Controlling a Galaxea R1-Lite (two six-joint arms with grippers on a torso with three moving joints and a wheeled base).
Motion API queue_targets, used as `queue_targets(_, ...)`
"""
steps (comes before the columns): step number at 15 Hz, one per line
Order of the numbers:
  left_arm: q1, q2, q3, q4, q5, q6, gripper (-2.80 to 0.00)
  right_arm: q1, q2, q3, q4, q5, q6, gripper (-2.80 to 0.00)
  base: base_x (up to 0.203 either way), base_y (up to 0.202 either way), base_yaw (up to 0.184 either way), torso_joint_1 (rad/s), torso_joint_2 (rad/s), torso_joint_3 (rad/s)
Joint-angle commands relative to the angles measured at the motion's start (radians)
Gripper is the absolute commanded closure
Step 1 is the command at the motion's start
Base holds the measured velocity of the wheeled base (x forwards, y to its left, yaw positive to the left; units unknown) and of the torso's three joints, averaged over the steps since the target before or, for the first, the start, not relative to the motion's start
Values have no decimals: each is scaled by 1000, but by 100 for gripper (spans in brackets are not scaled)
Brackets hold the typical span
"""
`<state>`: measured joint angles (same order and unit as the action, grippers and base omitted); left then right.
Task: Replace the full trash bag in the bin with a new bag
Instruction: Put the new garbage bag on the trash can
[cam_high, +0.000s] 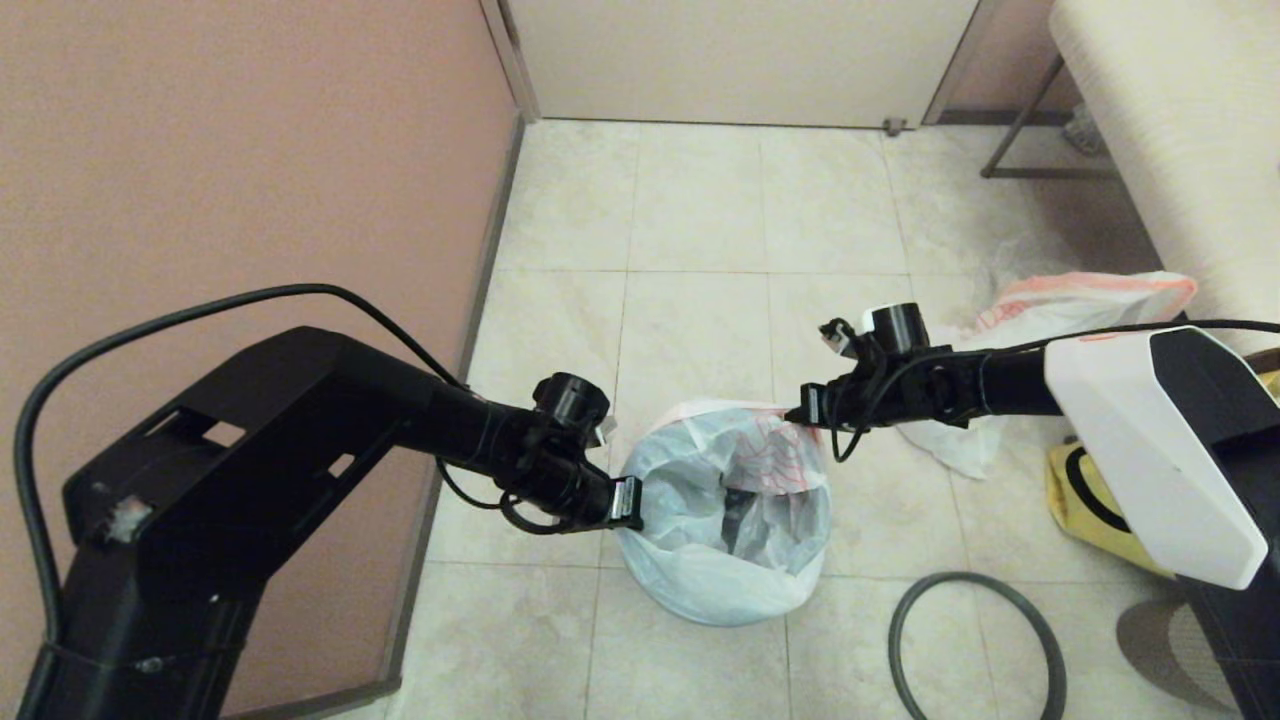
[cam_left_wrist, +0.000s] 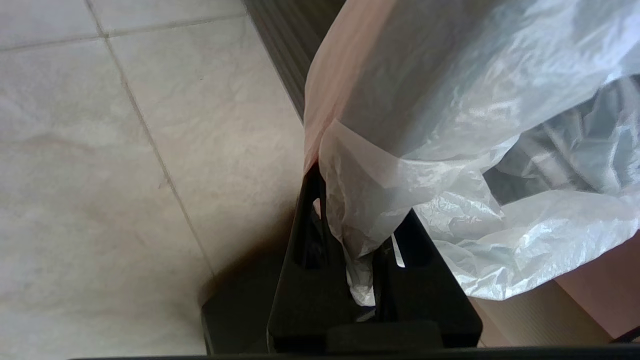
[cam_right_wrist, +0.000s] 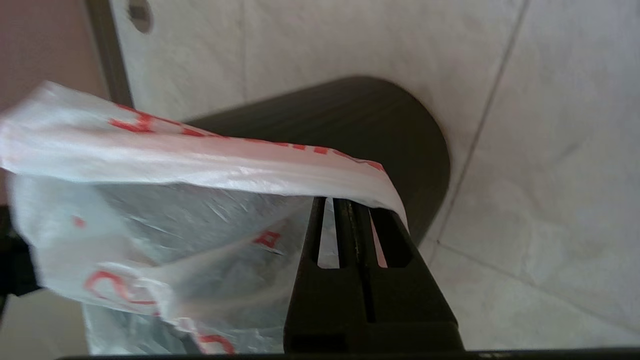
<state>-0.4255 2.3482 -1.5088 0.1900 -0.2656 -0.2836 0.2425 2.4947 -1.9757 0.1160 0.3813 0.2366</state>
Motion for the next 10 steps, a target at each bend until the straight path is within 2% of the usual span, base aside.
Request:
queue_targets(1,2,19,-4,-1,0,-6,0,-11,28,1,9,2,0,0,0,0,0,0,0,0)
queue_targets(3,5,18,-13,-12,6,-15,0,-43,67,1,34,-6,-31,0,0,0,0,0,0,0)
queue_targets(4,5,17,-24,-21,13,-45,0,-61,64,6,46,-12,-35,0,0,0,0,0,0,0)
queue_targets(5,5,12,-30,-30,22,-65,0,-68,42,13,49,-13,-23,0,0,0,0,0,0,0)
queue_targets(10,-17,-38,-21,-30,25,-77,0,-76,-181,59,92,-4,61,0,0,0,0,0,0,0)
